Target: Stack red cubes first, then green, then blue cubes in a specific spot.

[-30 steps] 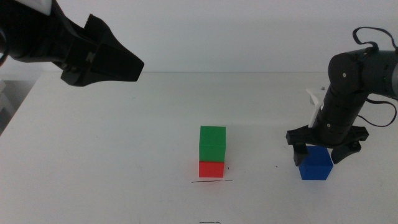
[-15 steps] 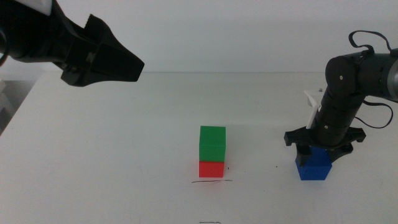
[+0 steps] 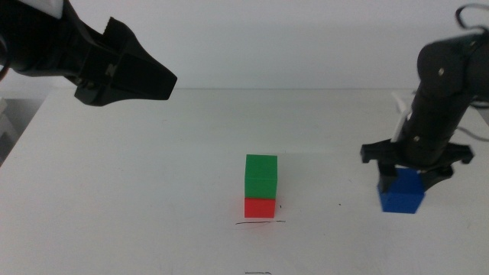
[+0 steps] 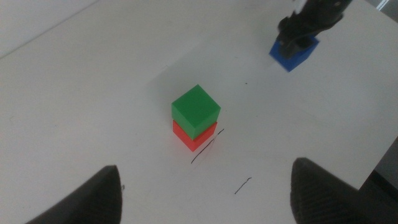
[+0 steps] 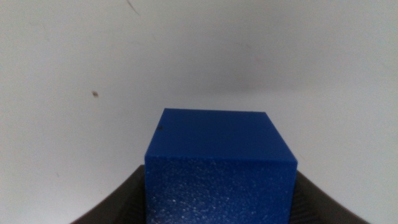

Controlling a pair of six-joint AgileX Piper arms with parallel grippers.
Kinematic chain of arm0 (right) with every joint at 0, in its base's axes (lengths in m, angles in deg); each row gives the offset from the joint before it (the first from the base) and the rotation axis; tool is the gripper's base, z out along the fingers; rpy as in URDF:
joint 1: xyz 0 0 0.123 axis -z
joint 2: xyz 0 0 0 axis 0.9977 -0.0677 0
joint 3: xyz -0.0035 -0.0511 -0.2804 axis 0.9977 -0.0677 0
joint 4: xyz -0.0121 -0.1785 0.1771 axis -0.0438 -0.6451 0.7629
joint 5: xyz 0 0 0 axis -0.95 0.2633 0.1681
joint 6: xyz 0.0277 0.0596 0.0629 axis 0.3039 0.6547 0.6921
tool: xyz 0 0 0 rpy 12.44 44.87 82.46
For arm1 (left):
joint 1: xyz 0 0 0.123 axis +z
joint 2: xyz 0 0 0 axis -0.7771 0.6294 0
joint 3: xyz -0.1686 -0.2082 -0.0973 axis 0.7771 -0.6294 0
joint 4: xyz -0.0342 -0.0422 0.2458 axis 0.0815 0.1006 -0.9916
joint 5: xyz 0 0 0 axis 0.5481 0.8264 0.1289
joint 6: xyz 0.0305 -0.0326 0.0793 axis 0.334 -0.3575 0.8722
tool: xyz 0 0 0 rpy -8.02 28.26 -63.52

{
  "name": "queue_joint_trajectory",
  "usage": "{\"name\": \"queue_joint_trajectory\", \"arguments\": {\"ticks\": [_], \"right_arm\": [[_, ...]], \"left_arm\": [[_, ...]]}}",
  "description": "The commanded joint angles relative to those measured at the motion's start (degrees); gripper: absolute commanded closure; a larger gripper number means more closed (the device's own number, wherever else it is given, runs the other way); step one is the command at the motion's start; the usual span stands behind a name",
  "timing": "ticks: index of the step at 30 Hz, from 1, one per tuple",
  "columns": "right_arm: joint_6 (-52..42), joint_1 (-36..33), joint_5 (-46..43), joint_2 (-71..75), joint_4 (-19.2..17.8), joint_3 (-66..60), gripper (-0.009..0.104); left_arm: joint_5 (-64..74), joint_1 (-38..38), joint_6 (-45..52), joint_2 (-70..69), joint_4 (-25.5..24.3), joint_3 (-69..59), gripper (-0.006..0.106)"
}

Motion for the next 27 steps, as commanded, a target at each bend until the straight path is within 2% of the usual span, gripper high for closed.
{"name": "queue_joint_trajectory", "arguments": {"ticks": [1, 5, 22, 27], "right_arm": [[1.5, -0.6, 5.1, 3.9, -2.9, 3.1, 0.096], [2.7, -2.2, 10.2, 4.9, -5.0, 6.1, 0.096], [3.0, -2.8, 10.3, 10.9, -1.7, 6.7, 0.096], [4.0, -5.8, 10.3, 10.7, -1.5, 9.7, 0.096]], "left_arm": [[-2.6, -0.4, -0.7, -1.1, 2.0, 1.3, 0.009], [-2.6, -0.4, -0.7, -1.1, 2.0, 1.3, 0.009], [-2.6, -0.4, -0.7, -1.1, 2.0, 1.3, 0.009], [-2.6, -0.4, -0.7, -1.1, 2.0, 1.3, 0.009]]}}
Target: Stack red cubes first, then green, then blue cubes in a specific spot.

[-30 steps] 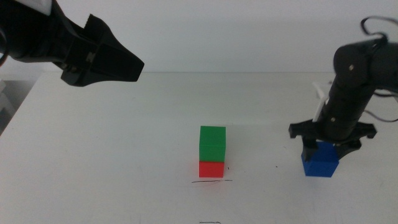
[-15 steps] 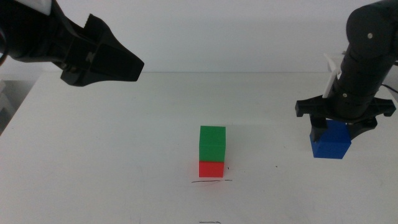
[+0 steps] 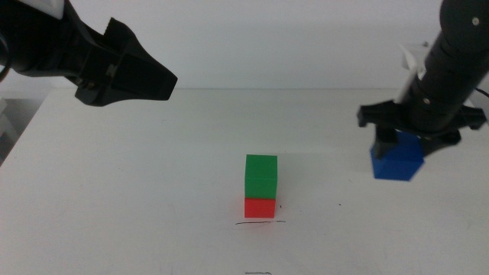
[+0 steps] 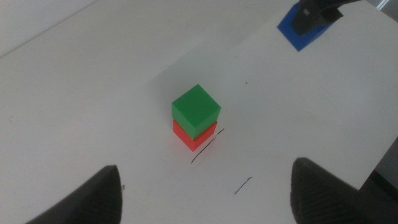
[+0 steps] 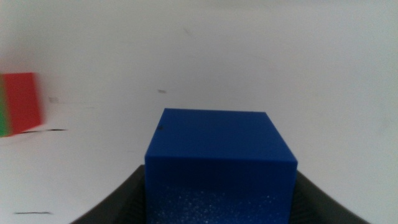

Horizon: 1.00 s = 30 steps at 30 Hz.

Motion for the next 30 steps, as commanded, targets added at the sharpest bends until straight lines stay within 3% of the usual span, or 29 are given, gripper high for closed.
{"name": "queue_joint_trajectory", "arguments": {"ticks": [1, 18, 23, 30], "right_arm": [[0.6, -1.8, 3.6, 2.5, -0.5, 3.6, 0.096], [9.6, -16.9, 3.6, -10.8, 2.6, 23.2, 0.096], [11.1, -18.3, 3.6, -14.1, 4.3, 25.6, 0.096], [11.5, -18.6, 3.5, -15.1, 3.3, 25.8, 0.096]], "left_arm": [[-2.6, -0.4, -0.7, -1.1, 2.0, 1.3, 0.009], [-2.5, -0.4, -0.7, -1.1, 2.0, 1.3, 0.009], [-2.4, -0.4, -0.7, -1.1, 2.0, 1.3, 0.009], [-2.4, -0.4, -0.7, -1.1, 2.0, 1.3, 0.009]]}}
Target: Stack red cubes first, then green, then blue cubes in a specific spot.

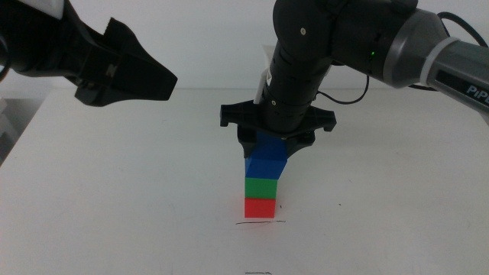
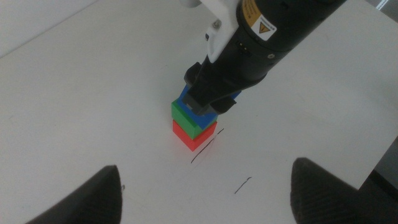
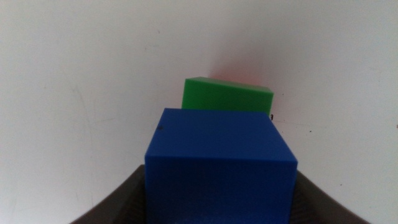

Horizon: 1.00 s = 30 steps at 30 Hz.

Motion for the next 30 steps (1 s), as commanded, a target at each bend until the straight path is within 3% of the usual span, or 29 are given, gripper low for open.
{"name": "queue_joint_trajectory", "arguments": {"ticks": [1, 5, 30], "right_arm": [[0.2, -0.1, 3.2, 3.2, -1.8, 2.1, 0.096], [1.0, 0.0, 3.2, 3.2, -4.1, 2.1, 0.096], [-0.7, -1.1, 2.6, -0.2, -4.7, 3.2, 0.095]], "left_arm": [[-2.4, -0.4, -0.7, -1.1, 2.0, 1.3, 0.009], [-2.4, -0.4, -0.7, -1.1, 2.0, 1.3, 0.009], [-2.4, -0.4, -0.7, -1.1, 2.0, 1.3, 0.009]]}}
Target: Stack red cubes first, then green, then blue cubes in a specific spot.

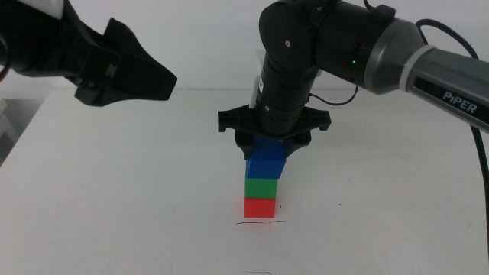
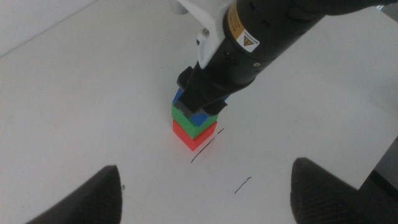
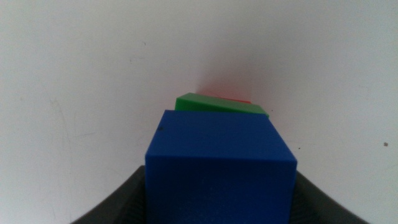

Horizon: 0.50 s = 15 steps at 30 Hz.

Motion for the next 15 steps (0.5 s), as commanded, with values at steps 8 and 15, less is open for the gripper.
{"name": "queue_joint_trajectory", "arguments": {"ticks": [8, 15], "right_arm": [[-1.7, 0.0, -0.5, 2.5, -1.0, 1.7, 0.034], [-2.1, 0.4, -0.6, 2.5, -0.4, 4.3, 0.013]], "left_arm": [[-2.4, -0.4, -0.6, -1.1, 2.0, 1.3, 0.009], [-2.4, -0.4, -0.6, -1.1, 2.0, 1.3, 0.009]]}}
